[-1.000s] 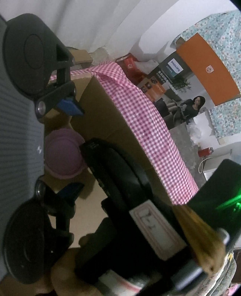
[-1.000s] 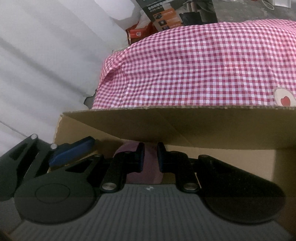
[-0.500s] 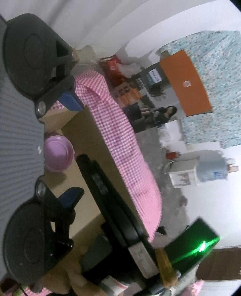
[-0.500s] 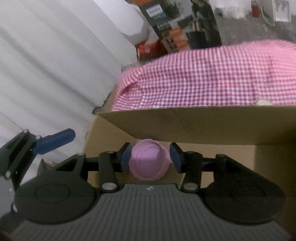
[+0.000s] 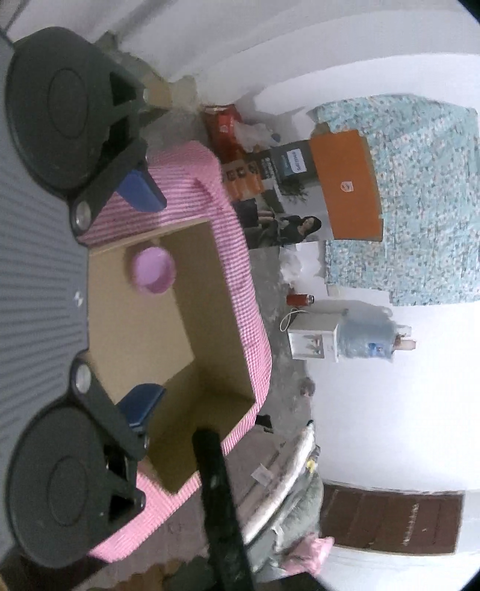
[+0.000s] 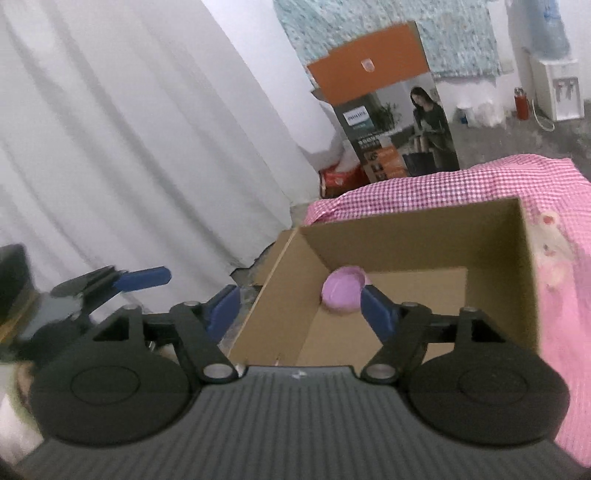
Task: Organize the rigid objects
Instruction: 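Move the right tool back to the black tape roll and grasp it, then lift the black tape roll into the box and open the right tool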
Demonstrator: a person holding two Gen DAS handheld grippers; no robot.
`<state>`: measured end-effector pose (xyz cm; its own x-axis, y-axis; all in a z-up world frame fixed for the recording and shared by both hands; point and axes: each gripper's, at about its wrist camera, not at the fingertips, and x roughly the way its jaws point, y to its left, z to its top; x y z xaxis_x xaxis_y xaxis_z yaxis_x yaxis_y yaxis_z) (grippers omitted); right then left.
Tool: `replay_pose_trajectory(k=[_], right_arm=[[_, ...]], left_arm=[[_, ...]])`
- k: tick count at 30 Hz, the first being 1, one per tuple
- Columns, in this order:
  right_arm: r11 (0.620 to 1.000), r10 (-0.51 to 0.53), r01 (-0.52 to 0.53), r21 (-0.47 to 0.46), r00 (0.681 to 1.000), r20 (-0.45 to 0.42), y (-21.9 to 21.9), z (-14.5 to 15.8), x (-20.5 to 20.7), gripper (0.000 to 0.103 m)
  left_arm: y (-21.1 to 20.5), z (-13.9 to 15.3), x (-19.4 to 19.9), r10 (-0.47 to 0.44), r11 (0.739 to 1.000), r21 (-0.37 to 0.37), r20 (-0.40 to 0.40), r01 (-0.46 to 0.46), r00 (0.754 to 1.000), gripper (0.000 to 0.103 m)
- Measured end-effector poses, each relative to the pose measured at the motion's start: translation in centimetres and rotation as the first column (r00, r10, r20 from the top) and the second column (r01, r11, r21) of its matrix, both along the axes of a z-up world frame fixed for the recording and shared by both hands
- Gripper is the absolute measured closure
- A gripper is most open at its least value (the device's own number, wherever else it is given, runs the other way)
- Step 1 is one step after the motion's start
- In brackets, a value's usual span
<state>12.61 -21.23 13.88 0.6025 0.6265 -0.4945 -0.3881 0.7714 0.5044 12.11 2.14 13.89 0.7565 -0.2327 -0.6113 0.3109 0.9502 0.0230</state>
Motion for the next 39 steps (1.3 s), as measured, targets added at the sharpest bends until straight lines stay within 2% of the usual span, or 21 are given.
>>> replay_pose_trajectory(k=[2, 5, 9, 12, 15, 19, 25, 29, 34, 36, 39], right_arm=[[1.0, -0.001, 0.001, -0.003, 1.0, 0.016, -1.0, -0.5, -3.4, 0.028], [1.0, -0.017, 0.017, -0.013, 1.0, 0.009, -2.2, -2.6, -7.7, 0.027], [0.998, -0.048, 0.046, -0.037, 0.998, -0.049, -2.6, -6.7, -11.7, 0.027], [0.996, -0.069, 0.064, -0.06, 0.993, -0.095, -2.2, -9.4, -13.4, 0.029], [0.993, -0.091, 0.079, -0.09, 0.988, -0.128, -1.5, -11.5, -14.5, 0.038], [0.99, -0.114, 0.097, -0.101, 0.978, -0.175, -0.6, -13.5, -13.7, 0.052], [0.989, -0.126, 0.103, -0.11, 0.966, -0.225, 0.0, -15.4, -12.2, 0.064], [0.987, -0.124, 0.093, -0.134, 0.96, -0.25, 0.3, -16.2, -11.5, 0.066], [0.985, -0.123, 0.084, -0.15, 0.955, -0.27, 0.5, -17.0, -10.7, 0.069], [0.986, -0.116, 0.076, -0.151, 0.954, -0.276, 0.6, -17.2, -10.6, 0.071], [0.985, -0.113, 0.07, -0.161, 0.955, -0.275, 0.8, -17.4, -10.4, 0.072]], left_arm=[[0.1, -1.1, -2.2, -0.009, 0.998, -0.063, -0.008, 0.008, 1.0, 0.002], [-0.2, -4.0, -4.4, -0.045, 0.986, -0.164, -0.08, 0.031, 0.996, 0.002], [-1.5, -7.8, -5.9, -0.085, 0.982, -0.177, -0.117, 0.064, 0.989, 0.002], [-3.3, -10.2, -7.3, -0.138, 0.982, -0.145, -0.127, 0.119, 0.982, 0.002], [-5.6, -12.3, -7.9, -0.184, 0.981, -0.092, -0.167, 0.17, 0.969, 0.002], [-7.9, -15.0, -8.2, -0.213, 0.977, -0.009, -0.194, 0.215, 0.958, 0.003], [-10.5, -17.9, -7.6, -0.26, 0.954, 0.089, -0.237, 0.287, 0.936, 0.012], [-11.8, -19.0, -7.0, -0.268, 0.942, 0.134, -0.252, 0.308, 0.93, 0.017], [-12.1, -19.2, -6.1, -0.271, 0.944, 0.119, -0.26, 0.309, 0.927, 0.023], [-12.2, -19.1, -6.1, -0.273, 0.945, 0.111, -0.257, 0.309, 0.927, 0.031], [-12.1, -18.8, -6.3, -0.274, 0.945, 0.107, -0.257, 0.309, 0.927, 0.035]])
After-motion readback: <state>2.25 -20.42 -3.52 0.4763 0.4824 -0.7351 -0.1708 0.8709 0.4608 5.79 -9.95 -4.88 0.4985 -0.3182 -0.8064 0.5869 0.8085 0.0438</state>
